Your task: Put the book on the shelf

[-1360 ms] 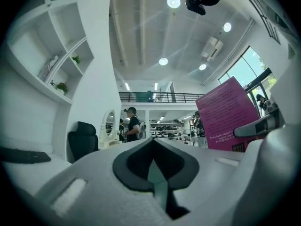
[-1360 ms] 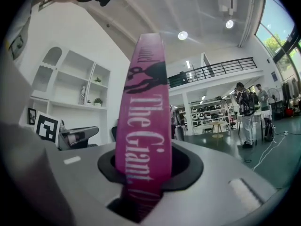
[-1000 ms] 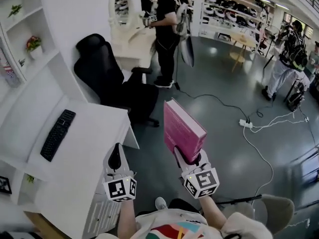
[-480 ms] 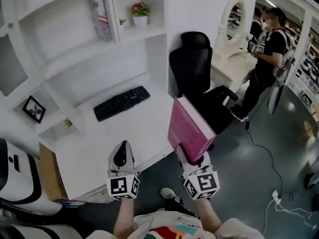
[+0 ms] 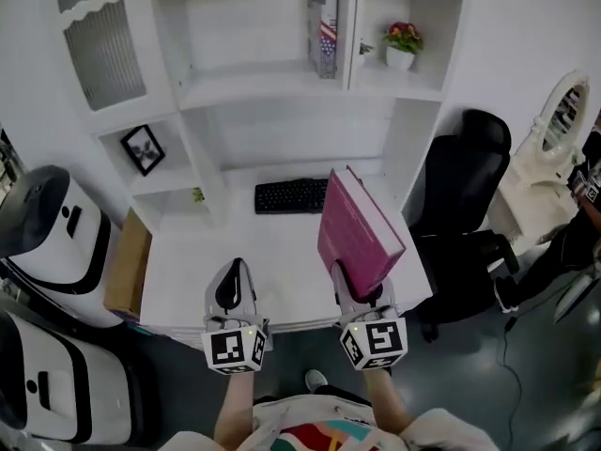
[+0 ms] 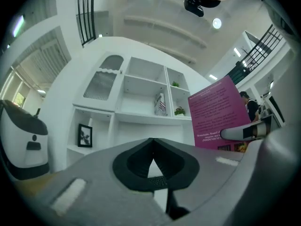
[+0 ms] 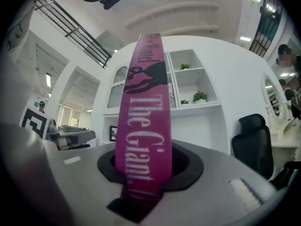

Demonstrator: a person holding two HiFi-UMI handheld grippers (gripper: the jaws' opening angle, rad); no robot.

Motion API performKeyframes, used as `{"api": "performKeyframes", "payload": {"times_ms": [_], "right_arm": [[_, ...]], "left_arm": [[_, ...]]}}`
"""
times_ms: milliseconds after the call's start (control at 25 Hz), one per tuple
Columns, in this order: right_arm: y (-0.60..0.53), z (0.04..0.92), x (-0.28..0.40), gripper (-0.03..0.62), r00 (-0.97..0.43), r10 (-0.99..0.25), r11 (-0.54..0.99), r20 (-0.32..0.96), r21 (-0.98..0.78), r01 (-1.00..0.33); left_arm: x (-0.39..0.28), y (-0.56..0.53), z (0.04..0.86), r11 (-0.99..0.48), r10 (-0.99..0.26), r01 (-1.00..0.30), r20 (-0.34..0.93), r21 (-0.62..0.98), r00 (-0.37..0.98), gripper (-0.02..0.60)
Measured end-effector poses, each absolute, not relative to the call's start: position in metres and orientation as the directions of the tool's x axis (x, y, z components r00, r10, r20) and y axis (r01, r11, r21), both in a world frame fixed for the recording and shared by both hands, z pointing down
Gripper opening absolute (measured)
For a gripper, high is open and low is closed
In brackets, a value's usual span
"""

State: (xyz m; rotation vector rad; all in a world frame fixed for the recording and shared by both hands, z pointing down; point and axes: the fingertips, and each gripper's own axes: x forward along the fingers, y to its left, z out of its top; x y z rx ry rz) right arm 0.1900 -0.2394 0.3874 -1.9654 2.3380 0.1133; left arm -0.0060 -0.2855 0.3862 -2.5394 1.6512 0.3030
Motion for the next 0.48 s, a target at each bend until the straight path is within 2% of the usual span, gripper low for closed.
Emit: {"api": "performKeyframes", "payload": {"times_ms": [280,480], "right_arm": [[-0.279,0.388,0.189,0.14,-0.305,-0.947,0.305,-0.104,0.018,-0.952],[-0.294,0.39,0.193,0.14,-0.333,-0.938,0.333,-0.096,0.016,-0.943]], "left_arm": [[-0.007,-0.288,0.378,-0.252,-0.942,-0.967,-0.234,0.023,0.24,0.003],[-0.001,-0.288,0.37,-0.197,-0.954,-0.98,-0.231,0.011,0.189,0.003]]}}
